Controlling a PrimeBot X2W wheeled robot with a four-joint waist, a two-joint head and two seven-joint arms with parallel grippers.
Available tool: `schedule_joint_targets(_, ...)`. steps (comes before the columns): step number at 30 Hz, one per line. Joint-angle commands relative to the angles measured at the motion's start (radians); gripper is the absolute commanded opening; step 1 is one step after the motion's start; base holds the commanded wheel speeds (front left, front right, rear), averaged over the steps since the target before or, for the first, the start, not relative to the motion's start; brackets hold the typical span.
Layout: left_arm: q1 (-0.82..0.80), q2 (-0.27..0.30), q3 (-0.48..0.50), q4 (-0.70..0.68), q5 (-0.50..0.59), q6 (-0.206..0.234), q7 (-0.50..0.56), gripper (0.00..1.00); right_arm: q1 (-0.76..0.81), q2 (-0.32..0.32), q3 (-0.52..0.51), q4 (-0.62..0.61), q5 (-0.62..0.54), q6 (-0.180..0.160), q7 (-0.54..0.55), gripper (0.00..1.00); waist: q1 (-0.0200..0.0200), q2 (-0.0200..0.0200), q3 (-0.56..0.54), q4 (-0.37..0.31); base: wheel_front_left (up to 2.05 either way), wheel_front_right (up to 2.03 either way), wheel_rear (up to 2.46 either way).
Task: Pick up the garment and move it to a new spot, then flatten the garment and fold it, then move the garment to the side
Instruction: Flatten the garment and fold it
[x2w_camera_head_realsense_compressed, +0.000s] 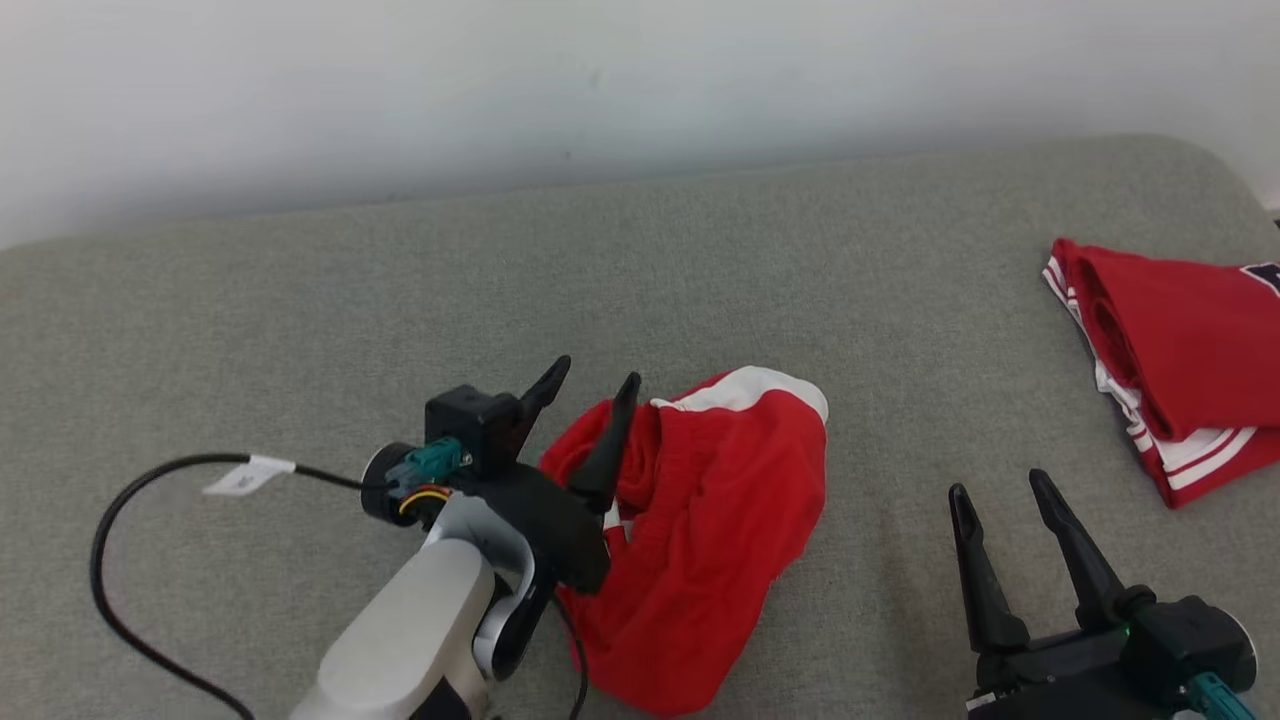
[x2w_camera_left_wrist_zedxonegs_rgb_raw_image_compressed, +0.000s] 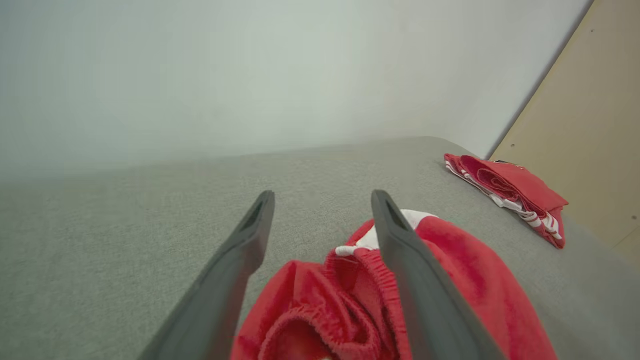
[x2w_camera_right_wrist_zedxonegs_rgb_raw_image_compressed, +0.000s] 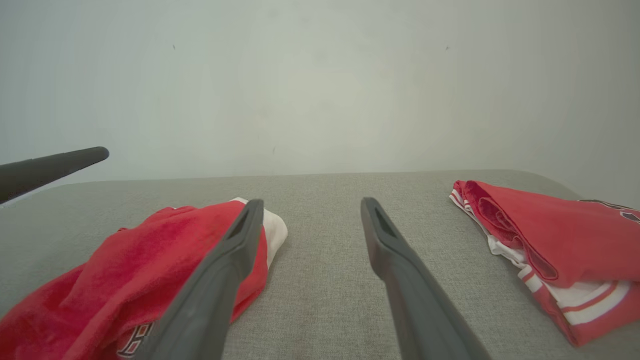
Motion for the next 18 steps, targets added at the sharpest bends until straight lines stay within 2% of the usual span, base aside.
schedule_joint_targets(1,-0.027,0.003,-0.018,0.020,-0.027,0.004,0.007,1.00,-0.014,-0.005,0.001,-0.001,-0.007,-0.001,0.000,1.00,-0.0003,-0.0002,0.068,-0.039,0.00,0.00,0.00)
schedule_joint_targets(5,-0.127,0.003,-0.104,0.092,-0.097,0.027,0.029,1.00,-0.041,0.000,0.003,0.003,-0.009,-0.001,0.000,1.00,-0.0003,-0.0002,0.111,-0.045,0.00,0.00,0.00)
schedule_joint_targets(10,-0.211,0.003,-0.225,0.164,-0.165,0.050,0.122,1.00,-0.065,0.007,0.015,0.008,-0.009,-0.001,-0.001,1.00,-0.0003,-0.0002,0.141,-0.050,0.00,0.00,0.00)
schedule_joint_targets(18,-0.240,0.002,-0.351,0.185,-0.227,0.087,0.218,1.00,-0.072,0.008,0.009,0.015,-0.002,-0.001,-0.001,1.00,-0.0003,-0.0002,0.134,-0.053,0.00,0.00,0.00)
